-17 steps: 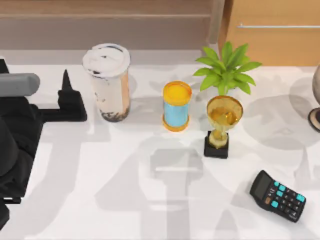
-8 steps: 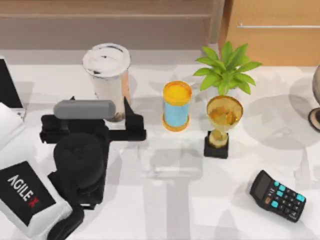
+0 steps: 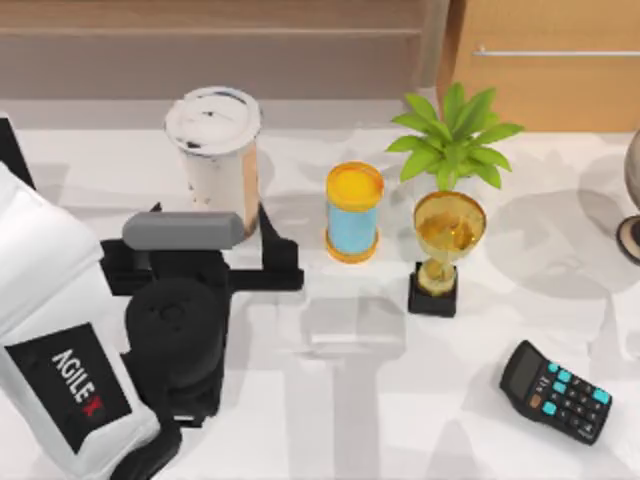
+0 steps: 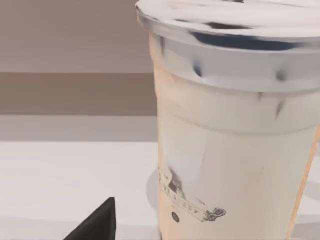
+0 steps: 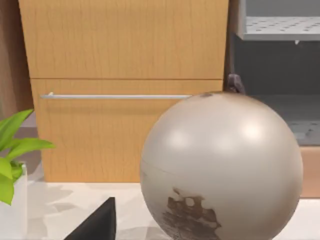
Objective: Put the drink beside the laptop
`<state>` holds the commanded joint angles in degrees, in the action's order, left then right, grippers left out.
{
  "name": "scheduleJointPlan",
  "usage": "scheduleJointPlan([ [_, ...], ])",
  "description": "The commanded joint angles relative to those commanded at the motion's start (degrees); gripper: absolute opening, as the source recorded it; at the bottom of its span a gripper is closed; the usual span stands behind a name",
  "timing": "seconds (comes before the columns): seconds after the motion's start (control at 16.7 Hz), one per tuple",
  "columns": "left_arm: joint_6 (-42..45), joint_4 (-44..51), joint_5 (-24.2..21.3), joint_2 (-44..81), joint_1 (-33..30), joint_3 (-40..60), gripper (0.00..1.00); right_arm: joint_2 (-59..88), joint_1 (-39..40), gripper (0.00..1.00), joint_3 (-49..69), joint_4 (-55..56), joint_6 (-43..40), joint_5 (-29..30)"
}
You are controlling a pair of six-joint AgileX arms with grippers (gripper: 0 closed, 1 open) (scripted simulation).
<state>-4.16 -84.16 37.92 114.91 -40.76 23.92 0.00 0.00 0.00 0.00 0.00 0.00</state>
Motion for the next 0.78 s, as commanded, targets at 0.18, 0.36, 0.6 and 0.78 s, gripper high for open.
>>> scheduleJointPlan([
  [0.18,0.1,0.8,-1.1,1.1,1.0,2.1,1.00,0.0,0.0,1.00,0.0,0.0,0.0,0.0],
  [0.36,0.5,3.0,-4.0,3.9,3.8,7.5,1.00,0.0,0.0,1.00,0.0,0.0,0.0,0.0],
  [0.6,1.0,6.4,-7.9,7.6,7.7,14.7,1.00,0.0,0.0,1.00,0.0,0.0,0.0,0.0],
  [0.78,1.1,7.1,-8.7,8.3,8.5,16.1,1.00,0.0,0.0,1.00,0.0,0.0,0.0,0.0],
])
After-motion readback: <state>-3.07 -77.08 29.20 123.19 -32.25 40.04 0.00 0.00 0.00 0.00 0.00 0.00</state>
